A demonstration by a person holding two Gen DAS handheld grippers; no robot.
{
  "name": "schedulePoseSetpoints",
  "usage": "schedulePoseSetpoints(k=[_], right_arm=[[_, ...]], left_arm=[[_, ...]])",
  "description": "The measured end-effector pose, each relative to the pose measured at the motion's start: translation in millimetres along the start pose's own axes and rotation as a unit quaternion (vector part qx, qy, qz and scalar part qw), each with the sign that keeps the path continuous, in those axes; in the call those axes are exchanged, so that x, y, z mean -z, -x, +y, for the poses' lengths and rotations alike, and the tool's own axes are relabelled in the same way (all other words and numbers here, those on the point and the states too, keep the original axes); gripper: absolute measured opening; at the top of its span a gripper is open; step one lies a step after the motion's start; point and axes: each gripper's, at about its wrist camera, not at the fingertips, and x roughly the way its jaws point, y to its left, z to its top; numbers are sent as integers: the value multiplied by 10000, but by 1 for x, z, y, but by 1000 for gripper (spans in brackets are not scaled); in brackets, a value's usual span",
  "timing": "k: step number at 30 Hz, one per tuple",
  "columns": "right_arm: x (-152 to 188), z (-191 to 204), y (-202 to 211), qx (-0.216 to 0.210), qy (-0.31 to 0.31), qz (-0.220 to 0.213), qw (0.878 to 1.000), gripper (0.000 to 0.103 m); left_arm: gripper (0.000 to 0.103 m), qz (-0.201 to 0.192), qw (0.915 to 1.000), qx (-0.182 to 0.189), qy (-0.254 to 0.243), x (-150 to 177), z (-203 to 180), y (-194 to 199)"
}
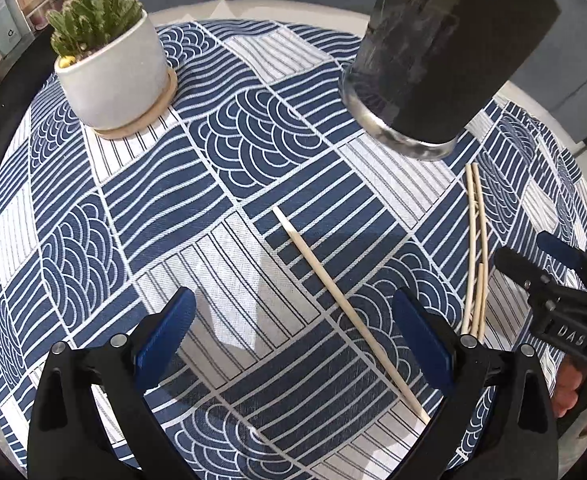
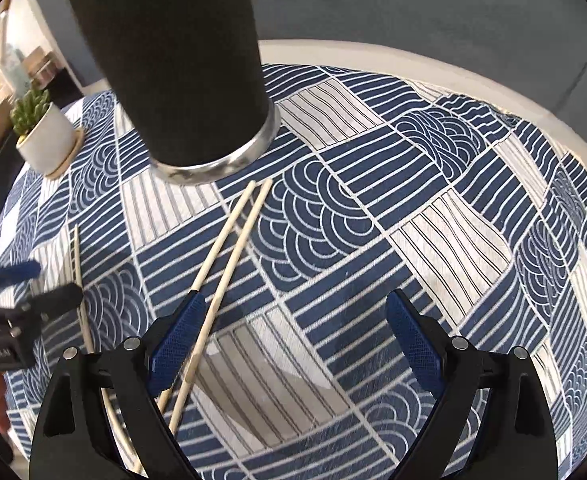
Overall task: Organize utensils
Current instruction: 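Withdraw both open tools from the cup and lower toward the remaining sticks, then close the left and right grippers each on one wooden stick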
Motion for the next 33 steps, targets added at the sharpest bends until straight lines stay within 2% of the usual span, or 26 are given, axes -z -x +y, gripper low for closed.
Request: schedulePoseSetpoints(k=[5,10,13,14,17,19,20,22,24,26,29,30,31,33], right_arm=[[-8,-1,-12,-51,-70,100,9999,87],[-13,2,-20,182,57,153,9997,86],[-14,2,-21,258,35,245,9994,83],[-14,0,-20,273,-28,289,9992,80],[-18,-2,-17,326,-169,400,9985,61],[-22,-1,-15,337,-203,474,9981,39],[-23,0,-14,334,-183,514,9980,33],[-23,3,-12,332,-127,562,9978,12],[-21,4,-11,372,-105,630,9973,7],[-18,-1,-9,432,-156,667,9967,5],[-11,-14,-6,482,-263,704,9960,5],[-9,-17,-5,516,-287,716,9957,5],[-7,-20,-3,544,-307,729,9954,5],[0,-31,1,542,-384,761,9949,5]], left_arm=[[97,35,9996,-252,-95,-3,-7,-7],[98,50,9980,-600,-184,-4,-17,-12],[98,100,9978,-655,29,-5,-18,-13],[98,154,9976,-672,105,-5,-18,-13],[98,297,9967,-705,261,-3,-17,-12],[94,370,9964,-715,280,0,-17,-10],[93,379,9965,-707,251,0,-19,-8],[84,362,9969,-681,175,8,-20,-5],[75,309,9974,-650,73,16,-22,-1],[62,248,9978,-568,-224,21,-26,3],[33,264,9976,-432,-482,27,-28,10],[15,292,9977,-367,-495,27,-25,11],[6,336,9978,-314,-467,27,-20,13],[5,422,9986,-78,-319,30,-6,14]])
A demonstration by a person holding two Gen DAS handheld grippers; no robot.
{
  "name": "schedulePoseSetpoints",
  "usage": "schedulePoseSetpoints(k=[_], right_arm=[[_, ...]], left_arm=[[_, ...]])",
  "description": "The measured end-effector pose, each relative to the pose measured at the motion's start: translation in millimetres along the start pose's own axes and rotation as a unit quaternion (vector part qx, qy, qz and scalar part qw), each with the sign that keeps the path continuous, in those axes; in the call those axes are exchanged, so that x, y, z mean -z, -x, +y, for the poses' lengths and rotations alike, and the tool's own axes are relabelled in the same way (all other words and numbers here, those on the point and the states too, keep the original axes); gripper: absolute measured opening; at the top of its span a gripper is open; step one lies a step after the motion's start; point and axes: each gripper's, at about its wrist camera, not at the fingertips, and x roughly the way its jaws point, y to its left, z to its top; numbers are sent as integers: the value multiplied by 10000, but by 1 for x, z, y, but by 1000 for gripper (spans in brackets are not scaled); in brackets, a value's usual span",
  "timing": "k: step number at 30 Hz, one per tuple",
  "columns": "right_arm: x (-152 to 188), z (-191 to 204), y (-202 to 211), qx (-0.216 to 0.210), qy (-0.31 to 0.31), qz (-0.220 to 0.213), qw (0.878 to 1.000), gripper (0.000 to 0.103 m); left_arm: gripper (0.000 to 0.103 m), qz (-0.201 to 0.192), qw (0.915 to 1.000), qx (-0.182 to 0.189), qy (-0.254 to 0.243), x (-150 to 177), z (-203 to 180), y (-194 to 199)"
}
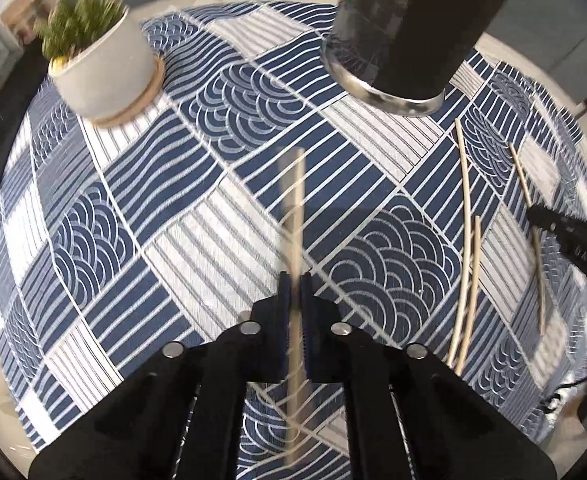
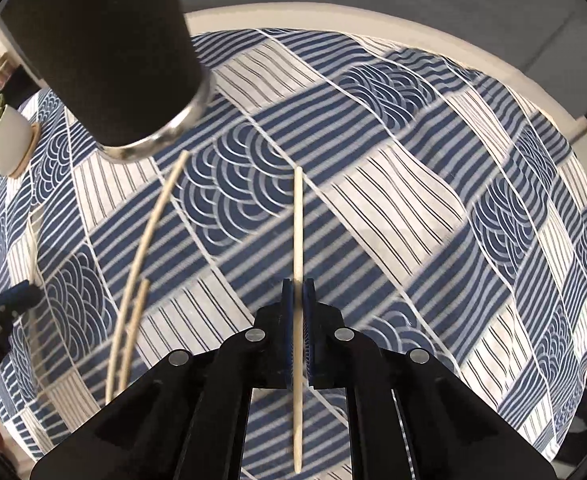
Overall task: Organize utensils
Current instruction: 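Close the left and right grippers each on one wooden stick, then lift the left stick over the black cup while the right tool carries its stick there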
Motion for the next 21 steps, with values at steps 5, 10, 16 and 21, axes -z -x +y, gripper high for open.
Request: schedulePoseSetpoints(k=[5,10,16,21], right_arm=[[15,-19,7,-83,-176,12,9998,4],[43,-36,26,-245,-293,-164,9991,5],[48,-30,58,-244,-215,-471,9984,5],[48,-21,96,-207,-45,-926,9955,5]], left_arm=[[5,82,9994,233,241,15,28,2],[5,30,9995,217,220,22,35,16],[5,-282,9993,221,95,15,43,56],[5,-685,9976,121,-41,7,30,89]])
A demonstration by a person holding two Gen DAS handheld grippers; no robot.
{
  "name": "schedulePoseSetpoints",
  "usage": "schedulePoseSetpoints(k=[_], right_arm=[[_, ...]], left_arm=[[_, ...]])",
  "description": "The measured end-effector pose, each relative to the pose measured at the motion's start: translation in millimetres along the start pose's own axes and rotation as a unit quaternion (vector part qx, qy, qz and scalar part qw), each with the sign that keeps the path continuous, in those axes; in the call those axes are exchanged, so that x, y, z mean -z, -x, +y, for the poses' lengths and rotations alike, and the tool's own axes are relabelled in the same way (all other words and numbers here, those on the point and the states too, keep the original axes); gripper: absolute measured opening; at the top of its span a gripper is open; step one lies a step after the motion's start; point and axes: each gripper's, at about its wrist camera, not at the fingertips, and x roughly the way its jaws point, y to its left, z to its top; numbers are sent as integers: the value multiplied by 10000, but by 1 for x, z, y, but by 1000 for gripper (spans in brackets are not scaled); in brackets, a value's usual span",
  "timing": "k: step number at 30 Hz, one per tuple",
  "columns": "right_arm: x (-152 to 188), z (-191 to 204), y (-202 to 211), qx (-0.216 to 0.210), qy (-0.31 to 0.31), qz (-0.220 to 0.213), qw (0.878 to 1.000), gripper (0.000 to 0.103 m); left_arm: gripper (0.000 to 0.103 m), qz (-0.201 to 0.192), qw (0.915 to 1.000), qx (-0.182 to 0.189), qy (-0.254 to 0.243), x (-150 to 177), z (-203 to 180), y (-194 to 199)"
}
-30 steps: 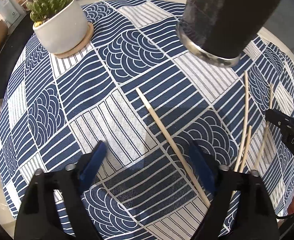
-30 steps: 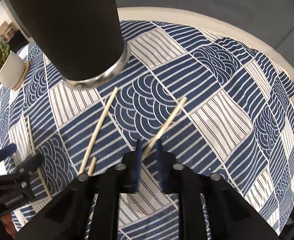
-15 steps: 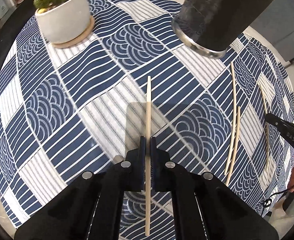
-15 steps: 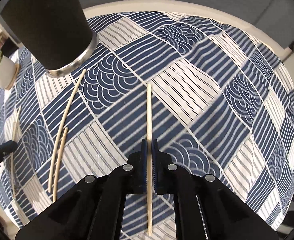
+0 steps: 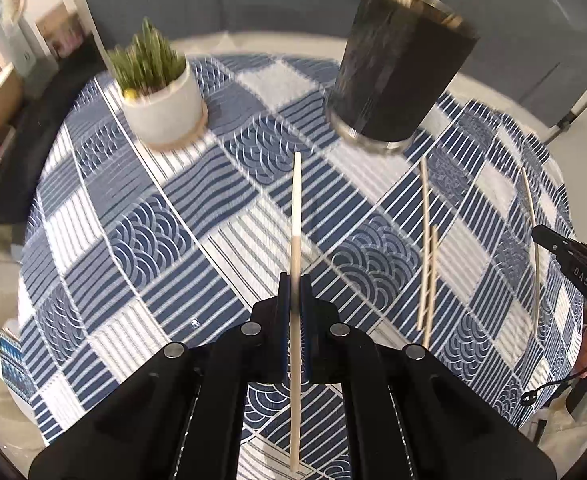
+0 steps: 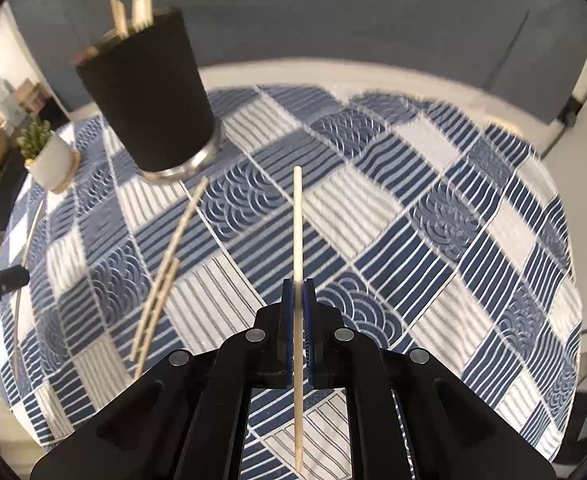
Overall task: Organize utensils
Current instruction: 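Lift the left stick over the black cup while the right tool carries its stick there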
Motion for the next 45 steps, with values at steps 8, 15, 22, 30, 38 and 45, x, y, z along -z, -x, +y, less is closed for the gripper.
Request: schedulePoseSetpoints(k=[8,15,22,30,38,45], right_arm=[[-24,11,49,-109,94,-629,9979,5],[-44,23,94,-121,309,-1211,9921,5],[-68,38,123,-255,541,-1669,9842,5],[-93,56,143,-348,886,-2031,9745,5],[-117,65,163,-633,997,-2588,9587,5],[-134,61,162,-1147,899,-2934,9448,5]], left_arm=[[5,-576,9980,-129,-203,-18,-20,47],[5,-1078,9935,-213,-305,-38,-29,91],[5,-1438,9891,-109,-286,-63,-34,115],[5,-1673,9857,125,-162,-93,-34,129],[5,-1893,9810,371,-221,-121,-39,138],[5,-2255,9696,872,-391,-144,-41,136]])
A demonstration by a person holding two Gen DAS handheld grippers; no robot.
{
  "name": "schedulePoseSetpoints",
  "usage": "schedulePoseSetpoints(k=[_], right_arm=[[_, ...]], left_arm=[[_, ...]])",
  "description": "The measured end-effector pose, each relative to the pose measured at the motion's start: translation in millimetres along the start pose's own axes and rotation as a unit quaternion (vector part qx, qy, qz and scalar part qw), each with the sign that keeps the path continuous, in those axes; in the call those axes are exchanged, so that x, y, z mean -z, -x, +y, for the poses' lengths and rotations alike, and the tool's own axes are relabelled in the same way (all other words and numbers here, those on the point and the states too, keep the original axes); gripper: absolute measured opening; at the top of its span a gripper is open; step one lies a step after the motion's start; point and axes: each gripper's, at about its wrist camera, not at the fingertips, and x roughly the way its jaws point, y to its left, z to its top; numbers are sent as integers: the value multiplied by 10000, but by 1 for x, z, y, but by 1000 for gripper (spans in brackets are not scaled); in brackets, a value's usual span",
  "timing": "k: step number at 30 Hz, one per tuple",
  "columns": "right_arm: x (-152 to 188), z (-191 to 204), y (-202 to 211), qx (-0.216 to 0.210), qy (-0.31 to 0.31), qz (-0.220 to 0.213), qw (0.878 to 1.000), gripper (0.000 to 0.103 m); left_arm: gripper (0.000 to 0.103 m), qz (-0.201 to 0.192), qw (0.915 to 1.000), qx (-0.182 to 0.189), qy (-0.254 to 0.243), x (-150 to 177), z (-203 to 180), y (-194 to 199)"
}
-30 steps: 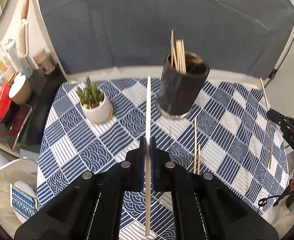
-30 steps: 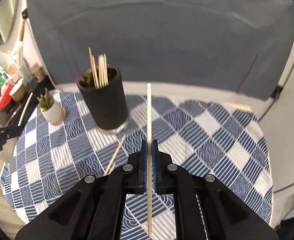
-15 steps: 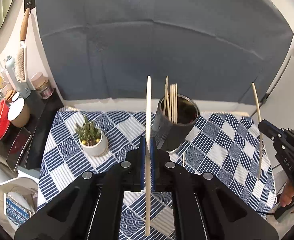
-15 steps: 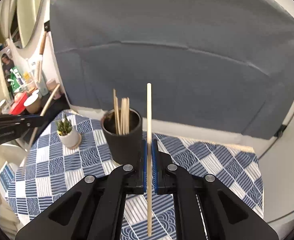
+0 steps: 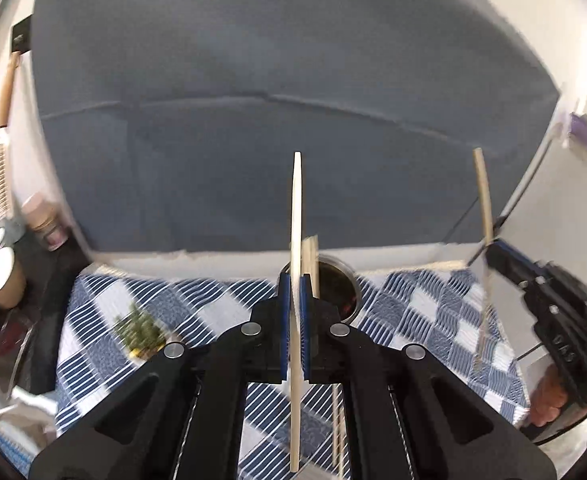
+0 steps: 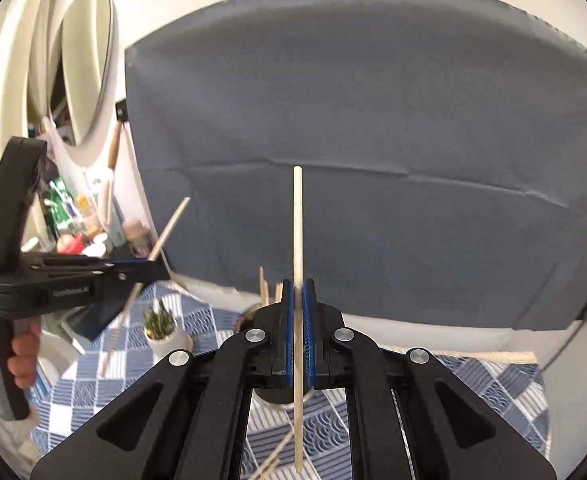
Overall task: Organize utensils
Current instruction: 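Lift the left stick over the black cup while the right tool carries its stick there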
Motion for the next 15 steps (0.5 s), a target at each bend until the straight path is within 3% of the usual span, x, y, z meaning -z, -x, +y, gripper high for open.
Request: schedulePoseSetpoints(k=[10,15], right_arm=[[-12,-13,-36,-272,-257,-135,9992,5],[-21,-18,-53,-668,-500,-400,9957,5]], left_arm=[[5,-634,9942,814,-291,-20,2,-20],[5,-891,9893,1099,-357,-26,5,-34]])
